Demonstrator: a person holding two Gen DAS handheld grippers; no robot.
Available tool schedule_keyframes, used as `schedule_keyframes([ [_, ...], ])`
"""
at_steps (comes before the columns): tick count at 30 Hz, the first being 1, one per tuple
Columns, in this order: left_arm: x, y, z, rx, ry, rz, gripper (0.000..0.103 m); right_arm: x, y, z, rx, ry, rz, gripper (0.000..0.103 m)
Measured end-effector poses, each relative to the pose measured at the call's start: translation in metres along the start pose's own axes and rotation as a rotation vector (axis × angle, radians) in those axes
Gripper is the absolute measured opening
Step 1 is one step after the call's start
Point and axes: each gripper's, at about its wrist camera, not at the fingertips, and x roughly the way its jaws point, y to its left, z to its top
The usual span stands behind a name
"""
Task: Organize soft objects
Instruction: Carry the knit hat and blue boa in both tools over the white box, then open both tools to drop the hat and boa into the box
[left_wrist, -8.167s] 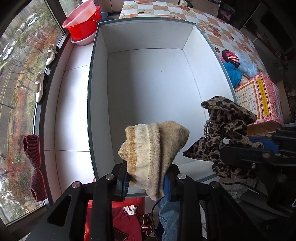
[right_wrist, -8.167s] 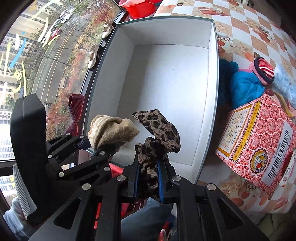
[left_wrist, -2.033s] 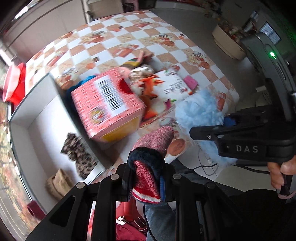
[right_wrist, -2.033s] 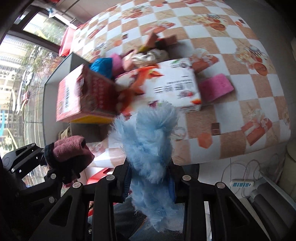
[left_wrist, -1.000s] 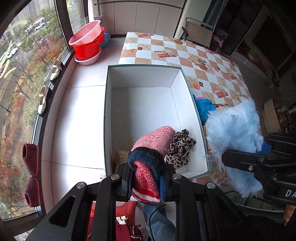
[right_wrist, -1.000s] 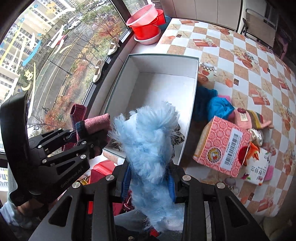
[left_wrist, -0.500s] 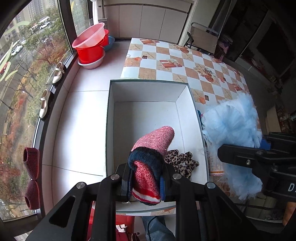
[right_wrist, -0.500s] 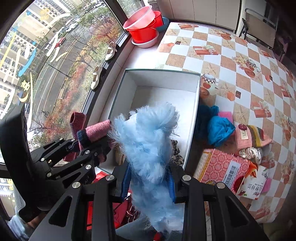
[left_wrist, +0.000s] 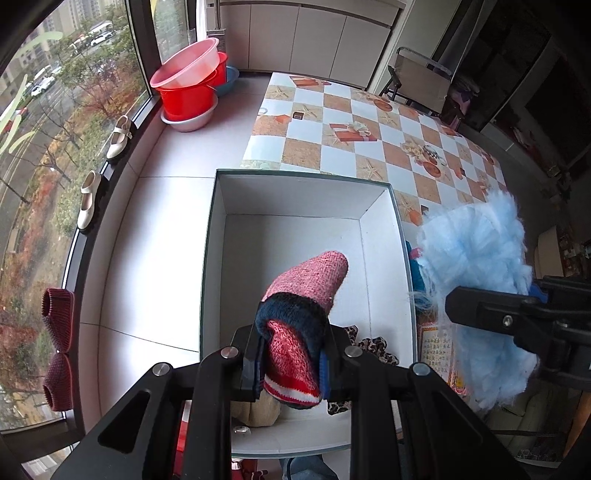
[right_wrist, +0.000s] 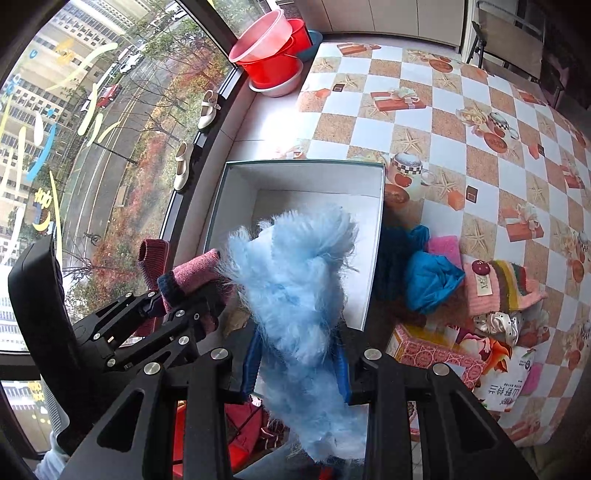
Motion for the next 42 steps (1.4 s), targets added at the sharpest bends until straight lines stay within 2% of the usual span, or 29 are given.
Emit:
schedule_keyframes([
  [11, 0.021, -0.004, 0.020, -0.005, 0.019, 0.042, 0.024, 0.012, -0.007, 0.019, 0.020, 0.016, -0.007, 0.034],
  [20, 0.035, 0.000, 0.041, -0.050, 0.028, 0.071, 0.023, 0.021, -0.013, 0.045, 0.027, -0.008, -0.034, 0.034],
  [27, 0.055, -0.006, 0.051, -0.026, 0.058, 0.109, 0.024, 0.036, -0.026, 0.061, 0.094, -0.005, -0.011, 0.034],
  [33, 0.064, -0.007, 0.048, -0.034, 0.069, 0.100, 0.026, 0.045, -0.027, 0.068, 0.092, 0.002, 0.010, 0.034],
  [35, 0.065, -0.005, 0.048, -0.047, 0.073, 0.084, 0.029, 0.047, -0.025, 0.069, 0.084, 0.005, 0.018, 0.034],
  [38, 0.065, 0.000, 0.047, -0.071, 0.076, 0.055, 0.044, 0.052, -0.021, 0.070, 0.077, 0.014, 0.035, 0.034],
  [40, 0.062, 0.003, 0.045, -0.090, 0.072, 0.047, 0.066, 0.055, -0.019, 0.070, 0.069, 0.022, 0.054, 0.037],
  [41, 0.061, 0.005, 0.045, -0.102, 0.072, 0.047, 0.071, 0.055, -0.018, 0.070, 0.064, 0.023, 0.059, 0.047],
  [42, 0.060, 0.006, 0.044, -0.110, 0.073, 0.046, 0.080, 0.056, -0.017, 0.070, 0.060, 0.023, 0.060, 0.051],
])
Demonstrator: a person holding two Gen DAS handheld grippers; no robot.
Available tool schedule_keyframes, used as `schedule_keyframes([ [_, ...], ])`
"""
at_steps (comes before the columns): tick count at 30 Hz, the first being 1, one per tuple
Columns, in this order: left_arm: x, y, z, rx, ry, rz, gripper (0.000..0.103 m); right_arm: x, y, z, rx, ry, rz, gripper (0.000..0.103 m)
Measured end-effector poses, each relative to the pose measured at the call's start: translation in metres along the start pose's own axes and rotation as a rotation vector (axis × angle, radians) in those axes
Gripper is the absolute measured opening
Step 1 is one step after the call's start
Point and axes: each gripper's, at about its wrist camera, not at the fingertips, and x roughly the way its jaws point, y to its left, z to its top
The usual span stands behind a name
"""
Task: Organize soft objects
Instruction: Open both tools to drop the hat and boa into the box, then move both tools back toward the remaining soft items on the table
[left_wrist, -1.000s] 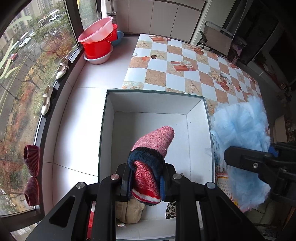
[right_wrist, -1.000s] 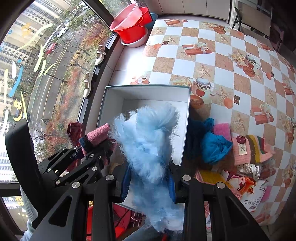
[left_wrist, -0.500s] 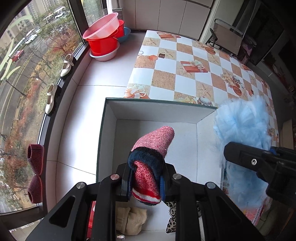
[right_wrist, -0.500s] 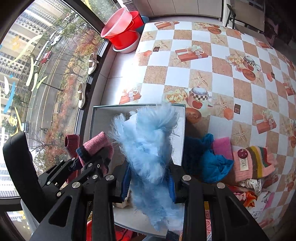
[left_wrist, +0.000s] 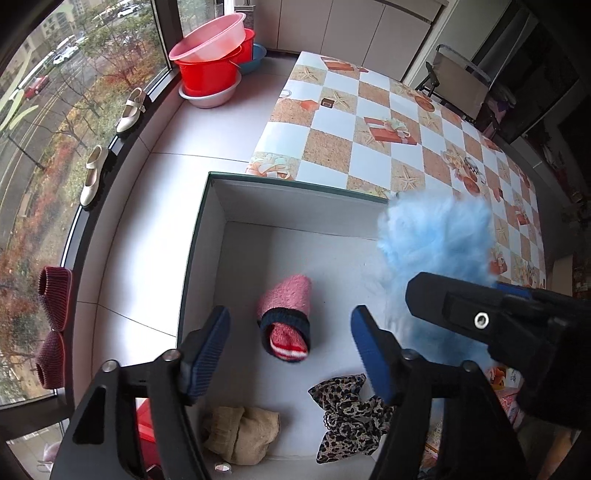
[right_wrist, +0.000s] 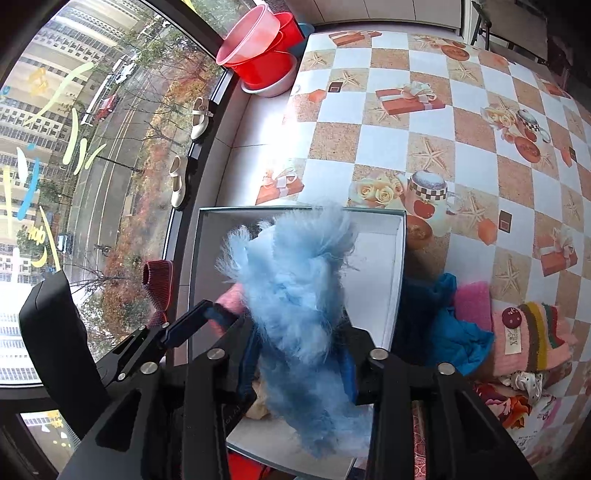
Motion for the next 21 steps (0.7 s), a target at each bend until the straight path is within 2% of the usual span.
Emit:
schedule_keyframes([
  [4, -0.003, 0.003, -0.002, -0.022, -0.006, -0.008, 0.083, -0.001, 0.002, 0.001, -0.009, -0.007, 0.012, 0.070],
  [5, -0.003, 0.003, -0.002, -0.026, -0.008, -0.014, 0.084, -0.002, 0.003, 0.000, -0.011, -0.011, 0.010, 0.071],
  [7, -0.005, 0.003, -0.003, -0.029, -0.015, -0.017, 0.096, -0.004, 0.003, 0.000, -0.015, -0.014, 0.006, 0.071],
  [8, -0.007, 0.003, -0.003, -0.032, -0.020, -0.018, 0.102, -0.004, 0.003, 0.000, -0.014, -0.014, 0.005, 0.076],
  [9, -0.008, 0.004, -0.003, -0.038, -0.028, -0.024, 0.103, -0.005, 0.002, 0.000, -0.012, -0.016, 0.005, 0.084],
  [10, -0.008, 0.004, -0.002, -0.042, -0.028, -0.025, 0.103, -0.007, 0.001, 0.000, -0.007, -0.018, 0.008, 0.095],
  [11, -0.008, 0.004, -0.002, -0.045, -0.027, -0.030, 0.103, -0.008, 0.000, 0.000, -0.001, -0.023, 0.002, 0.099],
  [21, -0.023, 0.001, -0.006, -0.043, -0.016, -0.068, 0.103, -0.029, -0.009, -0.001, 0.056, -0.062, 0.033, 0.102],
])
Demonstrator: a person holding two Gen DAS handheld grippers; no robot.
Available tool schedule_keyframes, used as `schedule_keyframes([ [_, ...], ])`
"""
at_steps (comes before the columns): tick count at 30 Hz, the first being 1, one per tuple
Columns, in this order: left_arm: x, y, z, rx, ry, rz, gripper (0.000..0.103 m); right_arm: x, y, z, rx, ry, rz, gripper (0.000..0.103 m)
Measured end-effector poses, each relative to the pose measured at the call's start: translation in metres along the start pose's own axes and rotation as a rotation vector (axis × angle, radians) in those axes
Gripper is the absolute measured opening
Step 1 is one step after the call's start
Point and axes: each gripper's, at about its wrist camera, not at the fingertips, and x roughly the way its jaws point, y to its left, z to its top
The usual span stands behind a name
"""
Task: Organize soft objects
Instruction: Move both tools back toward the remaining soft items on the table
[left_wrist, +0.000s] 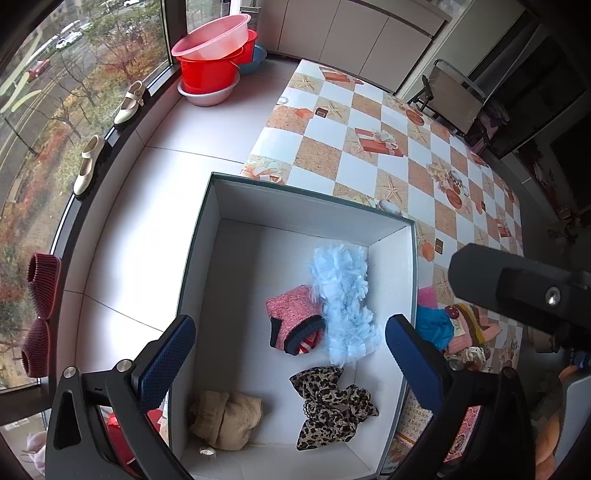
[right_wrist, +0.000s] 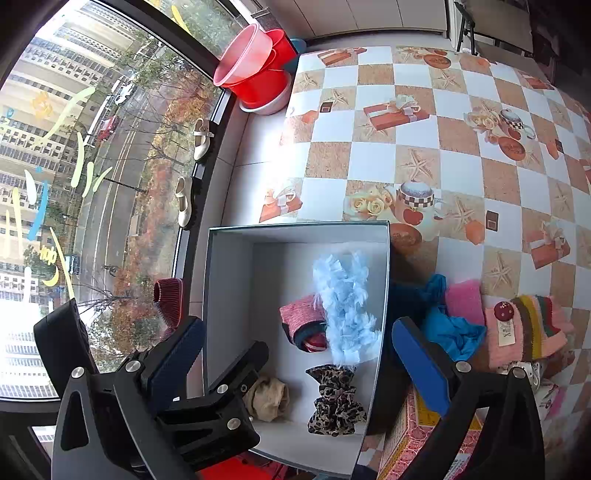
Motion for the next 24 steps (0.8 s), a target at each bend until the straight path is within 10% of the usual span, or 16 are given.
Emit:
schedule_keyframes([
  [24, -0.028, -0.078, -0.008, 0.145, 0.034, -0.033, 0.103, -0.084, -0.084, -0.026, 0.171, -0.071, 0.057, 0.102],
])
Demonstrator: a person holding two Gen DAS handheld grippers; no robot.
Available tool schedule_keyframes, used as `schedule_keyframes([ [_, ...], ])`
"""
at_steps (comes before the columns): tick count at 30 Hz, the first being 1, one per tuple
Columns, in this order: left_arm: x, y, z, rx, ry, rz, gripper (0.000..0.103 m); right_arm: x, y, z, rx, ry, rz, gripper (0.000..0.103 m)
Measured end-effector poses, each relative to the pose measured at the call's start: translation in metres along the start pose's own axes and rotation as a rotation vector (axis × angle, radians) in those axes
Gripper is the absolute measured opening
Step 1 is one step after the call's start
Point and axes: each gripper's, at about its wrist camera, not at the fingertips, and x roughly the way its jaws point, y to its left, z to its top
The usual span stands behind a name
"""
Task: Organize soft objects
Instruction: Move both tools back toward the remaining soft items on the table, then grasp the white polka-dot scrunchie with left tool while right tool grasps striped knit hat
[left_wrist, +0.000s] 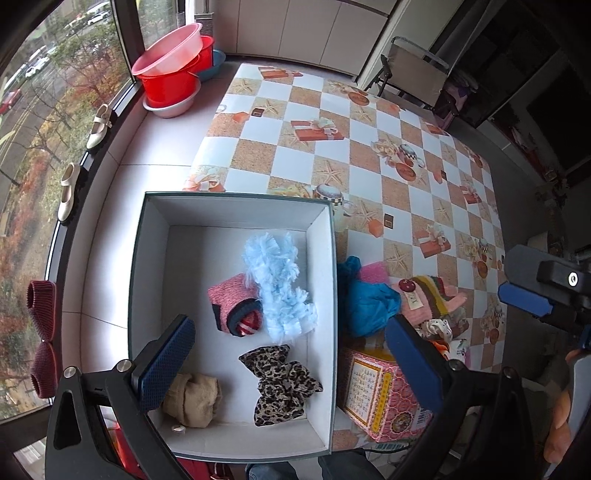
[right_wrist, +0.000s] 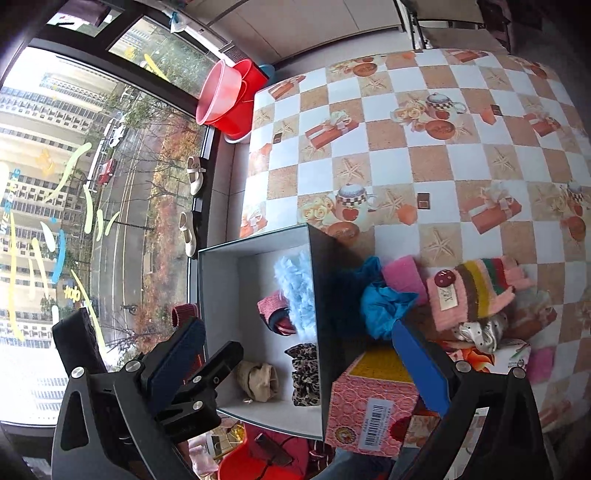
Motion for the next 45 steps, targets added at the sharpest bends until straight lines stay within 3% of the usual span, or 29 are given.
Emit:
schedule_keyframes([
  [9, 0.016, -0.059, 0.008, 0.098, 0.036, -0.021, 0.103, -0.024, -0.094, -0.003, 0.154, -0.021, -0.054, 0.102],
  [16, 0.040, -0.087, 0.013, 0.098, 0.106, -0.038, 0.103, -0.008, -0.159, -0.009, 0.252, 0.029, -0.095, 0.102],
  [24, 0.056, -0.099, 0.024, 0.065, 0.148, -0.009, 0.103, 0.037, -0.217, -0.005, 0.386, 0.070, -0.027, 0.102],
  [31, 0.060, -0.107, 0.026, 0.051, 0.163, 0.023, 0.103, 0.079, -0.229, 0.014, 0.403, 0.123, 0.040, 0.102],
  [33, 0.061, -0.113, 0.028, 0.053, 0.168, 0.025, 0.103, 0.083, -0.226, 0.017, 0.385, 0.124, 0.048, 0.094],
  [35, 0.064, -0.120, 0.030, 0.060, 0.172, 0.028, 0.103, 0.084, -0.222, 0.020, 0.349, 0.133, 0.043, 0.046],
  [38, 0.069, -0.135, 0.033, 0.078, 0.181, 0.031, 0.103, 0.087, -0.228, 0.021, 0.334, 0.164, 0.047, 0.016],
  [41, 0.076, -0.154, 0.035, 0.106, 0.193, 0.034, 0.103, 0.081, -0.239, 0.023, 0.330, 0.161, 0.050, 0.009],
  [45, 0.091, -0.183, 0.033, 0.153, 0.219, 0.032, 0.103, 0.059, -0.265, 0.022, 0.365, 0.117, 0.053, 0.009],
])
